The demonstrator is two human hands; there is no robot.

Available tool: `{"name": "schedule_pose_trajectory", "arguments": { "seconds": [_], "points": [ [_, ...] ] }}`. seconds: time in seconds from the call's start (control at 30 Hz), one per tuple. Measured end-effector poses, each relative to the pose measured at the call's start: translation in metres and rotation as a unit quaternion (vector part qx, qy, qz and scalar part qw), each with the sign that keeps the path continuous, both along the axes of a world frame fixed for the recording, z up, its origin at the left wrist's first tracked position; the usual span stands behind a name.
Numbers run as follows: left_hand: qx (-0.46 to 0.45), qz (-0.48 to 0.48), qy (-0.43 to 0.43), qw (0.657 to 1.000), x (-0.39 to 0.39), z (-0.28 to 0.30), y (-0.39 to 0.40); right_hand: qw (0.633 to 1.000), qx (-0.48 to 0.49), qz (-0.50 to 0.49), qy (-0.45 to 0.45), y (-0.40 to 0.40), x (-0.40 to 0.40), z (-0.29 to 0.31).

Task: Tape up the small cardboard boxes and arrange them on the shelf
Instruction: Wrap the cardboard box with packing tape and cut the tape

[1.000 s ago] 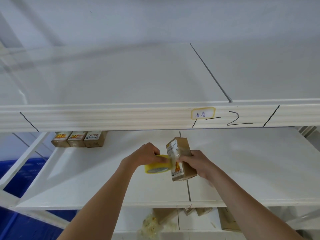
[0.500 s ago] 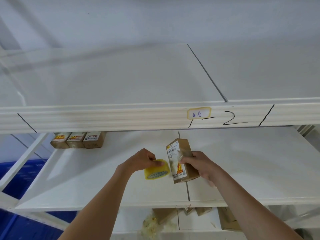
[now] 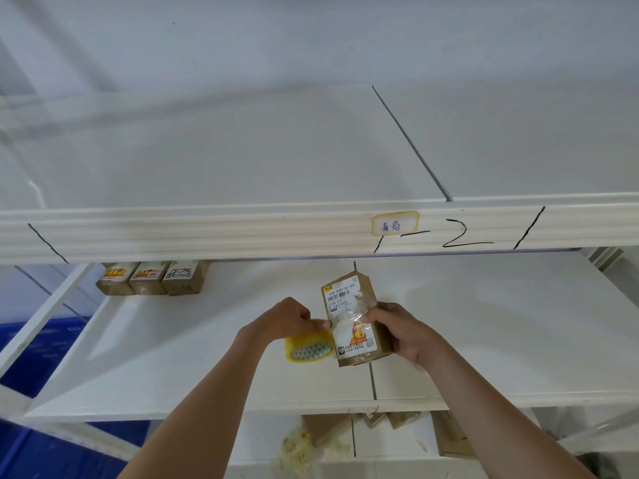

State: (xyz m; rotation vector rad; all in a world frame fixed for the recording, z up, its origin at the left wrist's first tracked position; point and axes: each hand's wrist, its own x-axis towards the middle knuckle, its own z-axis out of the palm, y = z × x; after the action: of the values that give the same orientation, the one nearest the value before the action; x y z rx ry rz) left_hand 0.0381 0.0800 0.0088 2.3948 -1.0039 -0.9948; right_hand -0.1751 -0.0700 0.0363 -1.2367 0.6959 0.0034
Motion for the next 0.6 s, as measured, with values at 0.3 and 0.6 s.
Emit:
{"name": "schedule_pose_trajectory", "arguments": {
  "seconds": [0.3,0.6],
  "points": [
    [-0.079,-0.025,0.118,0.990,-0.005,0.021,-0.002,0.992,0.098,-0.023,-0.082,-0.009,0.004,-0.011],
    [-0.079,0.015,0.075,0.994,-0.006,0.019,-0.007,0.999,-0.051,-0.004,0.003,-0.019,0.012,-0.001]
  ]
}}
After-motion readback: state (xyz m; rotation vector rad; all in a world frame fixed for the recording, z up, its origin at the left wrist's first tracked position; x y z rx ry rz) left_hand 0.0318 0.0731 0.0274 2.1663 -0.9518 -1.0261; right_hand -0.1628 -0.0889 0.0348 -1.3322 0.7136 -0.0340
